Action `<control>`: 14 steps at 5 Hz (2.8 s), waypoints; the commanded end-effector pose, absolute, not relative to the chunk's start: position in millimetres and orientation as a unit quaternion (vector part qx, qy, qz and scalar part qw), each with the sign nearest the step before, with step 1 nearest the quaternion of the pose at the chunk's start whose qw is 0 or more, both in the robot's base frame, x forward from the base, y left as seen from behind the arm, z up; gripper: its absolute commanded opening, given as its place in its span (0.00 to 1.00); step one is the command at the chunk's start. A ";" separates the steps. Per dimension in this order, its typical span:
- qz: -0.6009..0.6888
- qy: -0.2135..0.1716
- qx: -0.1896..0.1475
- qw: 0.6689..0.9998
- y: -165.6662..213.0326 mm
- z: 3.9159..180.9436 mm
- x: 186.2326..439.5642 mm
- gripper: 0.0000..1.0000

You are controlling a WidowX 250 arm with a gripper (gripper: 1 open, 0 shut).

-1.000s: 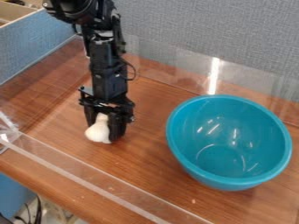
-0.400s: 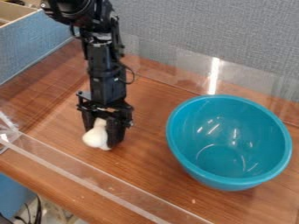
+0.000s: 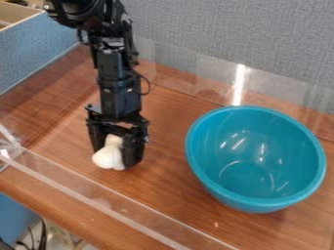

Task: Remove the mushroom from inside the blue bowl and put it on the table

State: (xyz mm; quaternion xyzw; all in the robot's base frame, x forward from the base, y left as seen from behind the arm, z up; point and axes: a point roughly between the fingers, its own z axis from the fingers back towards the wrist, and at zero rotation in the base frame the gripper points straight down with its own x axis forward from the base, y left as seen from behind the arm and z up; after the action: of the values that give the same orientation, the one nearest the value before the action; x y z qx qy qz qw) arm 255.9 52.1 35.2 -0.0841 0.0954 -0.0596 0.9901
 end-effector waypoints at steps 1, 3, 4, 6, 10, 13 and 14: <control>-0.057 0.049 -0.076 0.994 59.2 64.5 259.1 1.00; -0.049 0.025 -0.077 0.996 64.9 79.5 256.0 1.00; -0.045 0.020 -0.076 0.996 66.9 81.9 254.8 1.00; -0.037 0.020 -0.072 0.996 69.3 77.6 253.5 1.00; -0.025 0.025 -0.068 0.997 73.4 67.2 251.6 0.00; -0.021 -0.001 -0.074 0.997 78.2 90.5 255.8 0.00; -0.019 -0.006 -0.074 0.997 80.4 94.6 259.2 0.00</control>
State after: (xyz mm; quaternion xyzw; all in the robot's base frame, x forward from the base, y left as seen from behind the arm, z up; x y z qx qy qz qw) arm 252.0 72.9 75.1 -0.0893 0.0308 -0.0253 0.9952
